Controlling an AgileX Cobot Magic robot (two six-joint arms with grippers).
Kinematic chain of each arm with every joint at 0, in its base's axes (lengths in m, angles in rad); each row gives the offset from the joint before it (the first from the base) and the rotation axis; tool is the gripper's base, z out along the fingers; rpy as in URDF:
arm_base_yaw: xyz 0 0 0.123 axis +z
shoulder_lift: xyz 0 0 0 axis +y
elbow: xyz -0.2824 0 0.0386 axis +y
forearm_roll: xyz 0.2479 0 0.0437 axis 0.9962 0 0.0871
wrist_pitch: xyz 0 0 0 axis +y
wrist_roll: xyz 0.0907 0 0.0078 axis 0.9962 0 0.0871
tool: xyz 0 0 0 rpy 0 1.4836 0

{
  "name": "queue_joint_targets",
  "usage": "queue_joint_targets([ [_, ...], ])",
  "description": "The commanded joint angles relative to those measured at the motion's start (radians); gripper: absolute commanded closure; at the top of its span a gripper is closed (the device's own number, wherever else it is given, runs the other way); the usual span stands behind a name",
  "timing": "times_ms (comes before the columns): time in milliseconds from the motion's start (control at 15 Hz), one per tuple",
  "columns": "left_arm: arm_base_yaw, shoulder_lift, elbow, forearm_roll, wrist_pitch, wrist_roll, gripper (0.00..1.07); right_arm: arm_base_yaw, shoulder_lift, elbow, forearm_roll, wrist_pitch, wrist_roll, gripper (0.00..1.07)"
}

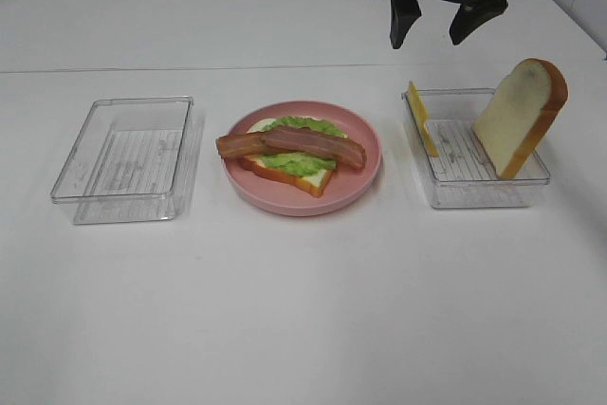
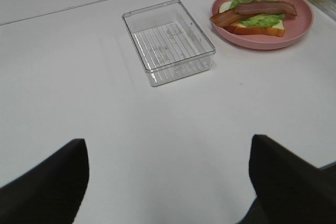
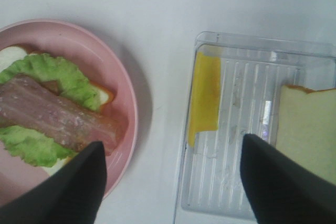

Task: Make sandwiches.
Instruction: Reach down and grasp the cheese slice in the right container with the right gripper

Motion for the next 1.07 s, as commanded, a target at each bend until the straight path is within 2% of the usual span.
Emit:
queue_joint_targets([
  [67,-0.002,-0.02,0.006,0.0,-0.01,-0.002,0.27,-0.012,0.017,-0.008,-0.027,-0.029,0.012,0.43],
  [333,-0.002,-0.02,0.006,0.0,-0.01,-0.002,0.27,-0.079,0.093,-0.011,0.037,-0.116,-0.038,0.47],
  [800,-0.002,-0.02,0.006,0.0,-0.01,-0.002,0.27,-0.081,0.194,-0.011,0.086,-0.105,-0.101,0.49],
  [1000,-0.002,-0.02,0.006,0.0,-0.01,-0.002,0.27,-0.081,0.206,-0.011,0.087,-0.105,-0.101,0.59],
  [1067,-0.002,-0.02,0.006,0.0,-0.01,-0.002,0.27,-0.081,0.214,-0.011,0.087,-0.103,-0.101,0.59],
])
